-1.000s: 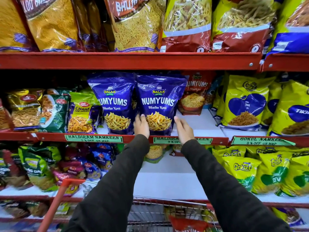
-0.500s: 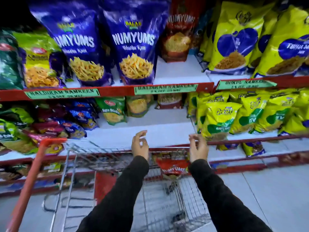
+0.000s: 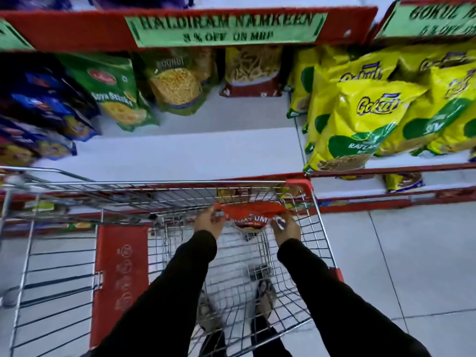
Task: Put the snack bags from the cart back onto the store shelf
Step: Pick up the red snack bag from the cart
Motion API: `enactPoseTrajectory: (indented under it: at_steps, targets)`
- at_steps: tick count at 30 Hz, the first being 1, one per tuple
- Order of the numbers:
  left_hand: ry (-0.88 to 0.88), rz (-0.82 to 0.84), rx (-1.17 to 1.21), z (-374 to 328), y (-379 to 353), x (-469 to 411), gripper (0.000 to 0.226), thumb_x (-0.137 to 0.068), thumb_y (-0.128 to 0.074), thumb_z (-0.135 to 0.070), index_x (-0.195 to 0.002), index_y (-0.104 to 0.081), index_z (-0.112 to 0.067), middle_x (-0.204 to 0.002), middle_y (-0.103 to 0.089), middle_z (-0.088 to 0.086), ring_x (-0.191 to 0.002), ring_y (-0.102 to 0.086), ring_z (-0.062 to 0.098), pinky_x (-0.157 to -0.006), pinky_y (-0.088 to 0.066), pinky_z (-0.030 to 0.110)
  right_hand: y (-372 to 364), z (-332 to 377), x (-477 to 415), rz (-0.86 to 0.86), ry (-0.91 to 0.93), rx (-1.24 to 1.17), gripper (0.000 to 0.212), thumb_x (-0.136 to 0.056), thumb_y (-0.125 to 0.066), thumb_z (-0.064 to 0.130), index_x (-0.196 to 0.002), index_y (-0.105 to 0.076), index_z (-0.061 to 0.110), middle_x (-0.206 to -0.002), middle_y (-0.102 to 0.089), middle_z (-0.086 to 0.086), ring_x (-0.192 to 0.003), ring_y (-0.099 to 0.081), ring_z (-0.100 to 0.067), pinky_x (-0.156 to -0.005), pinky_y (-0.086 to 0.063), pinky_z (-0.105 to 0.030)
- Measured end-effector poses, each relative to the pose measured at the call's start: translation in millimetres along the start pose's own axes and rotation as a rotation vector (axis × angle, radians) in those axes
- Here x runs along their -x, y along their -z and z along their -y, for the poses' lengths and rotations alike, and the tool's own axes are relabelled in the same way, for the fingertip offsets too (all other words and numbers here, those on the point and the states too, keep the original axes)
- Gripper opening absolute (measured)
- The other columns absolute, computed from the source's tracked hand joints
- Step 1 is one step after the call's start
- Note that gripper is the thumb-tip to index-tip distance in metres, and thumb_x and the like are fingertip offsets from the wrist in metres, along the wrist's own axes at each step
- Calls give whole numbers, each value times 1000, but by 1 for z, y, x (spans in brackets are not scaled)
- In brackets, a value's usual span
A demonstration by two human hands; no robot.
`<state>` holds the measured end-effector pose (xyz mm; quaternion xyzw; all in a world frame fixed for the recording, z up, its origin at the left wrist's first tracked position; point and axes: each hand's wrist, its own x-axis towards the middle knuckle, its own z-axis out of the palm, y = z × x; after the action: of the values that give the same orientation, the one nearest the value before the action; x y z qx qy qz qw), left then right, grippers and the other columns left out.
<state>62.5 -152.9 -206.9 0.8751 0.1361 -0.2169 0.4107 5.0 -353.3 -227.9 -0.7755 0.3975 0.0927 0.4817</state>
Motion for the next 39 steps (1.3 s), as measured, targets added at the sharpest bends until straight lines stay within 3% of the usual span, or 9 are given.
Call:
enactPoseTrajectory:
  at_steps: [2, 5, 9, 13, 17, 19, 22, 31, 39]
  targets:
    - [0, -18, 35, -2, -2, 0, 22, -85, -69, -13, -106, -67, -5, -88, -71, 7, -77, -61, 16, -68, -50, 15, 4, 2, -3, -69, 7, 16, 24, -87, -68, 11, -105, -67, -5, -106, -73, -23, -87, -65, -22, -71, -43, -17]
    - [-41, -41, -12, -5, -1, 11, 17, -85, -70, -17, -100, -69, -9, -97, -75, 16, -82, -67, 24, -82, -58, 36, 18, 5, 6, -89, 83, 42, 20, -86, -69, 16, -95, -74, -1, -95, -76, -20, -73, -59, -17, -69, -41, -19]
    - [-54, -107, 58, -23, 9, 43, 42, -88, -66, -28, -118, -63, 2, -119, -68, 20, -102, -65, 28, -92, -53, 36, 40, 11, 29, -79, 205, -8, 17, -85, -71, 22, -88, -76, 5, -81, -72, -1, -63, -59, -4, -55, -39, -9]
    - [-85, -172, 174, -52, 26, 82, 47, -89, -66, -26, -125, -60, 1, -137, -57, 20, -131, -51, 32, -111, -41, 33, 66, 27, 54, -69, 265, -88, 24, -84, -72, 31, -86, -73, 8, -73, -65, 7, -66, -65, -2, -70, -48, -17]
    - [-188, -272, 291, -87, 47, 117, 35, -86, -68, -16, -111, -62, 8, -118, -65, 24, -108, -61, 27, -96, -49, 24, 96, 56, 75, -113, 332, -206, 32, -78, -78, 30, -93, -71, 2, -82, -64, -4, -79, -61, -21, -82, -53, -39]
    - [-283, -332, 399, -109, 59, 134, 17, -84, -68, -3, -96, -59, 6, -100, -63, 24, -81, -60, 10, -71, -45, 3, 113, 76, 87, -145, 435, -236, 18, -74, -78, 29, -76, -69, 13, -68, -62, -1, -67, -58, -16, -68, -52, -34]
    - [-390, -394, 564, -151, 79, 151, 18, -84, -62, 8, -83, -53, -7, -85, -55, 9, -59, -54, -12, -57, -43, 0, 141, 119, 103, -201, 559, -390, 21, -67, -75, 31, -55, -58, 28, -53, -58, 17, -53, -54, 6, -56, -45, -12]
    - [-696, -370, 1074, -306, 152, 166, 6, -89, -59, -4, -84, -57, -6, -68, -66, -6, -62, -59, 4, -61, -51, 18, 229, 276, 126, -174, 921, -731, 12, -70, -75, 29, -63, -65, 25, -63, -61, 5, -62, -54, -10, -61, -46, -26]
    - [-605, -279, 1248, -433, 204, 145, 10, -88, -63, -18, -89, -63, -9, -85, -68, 12, -77, -62, 26, -82, -55, 42, 284, 404, 119, -196, 956, -801, 12, -78, -77, 15, -75, -66, 12, -70, -63, -5, -68, -54, -13, -65, -47, -26]
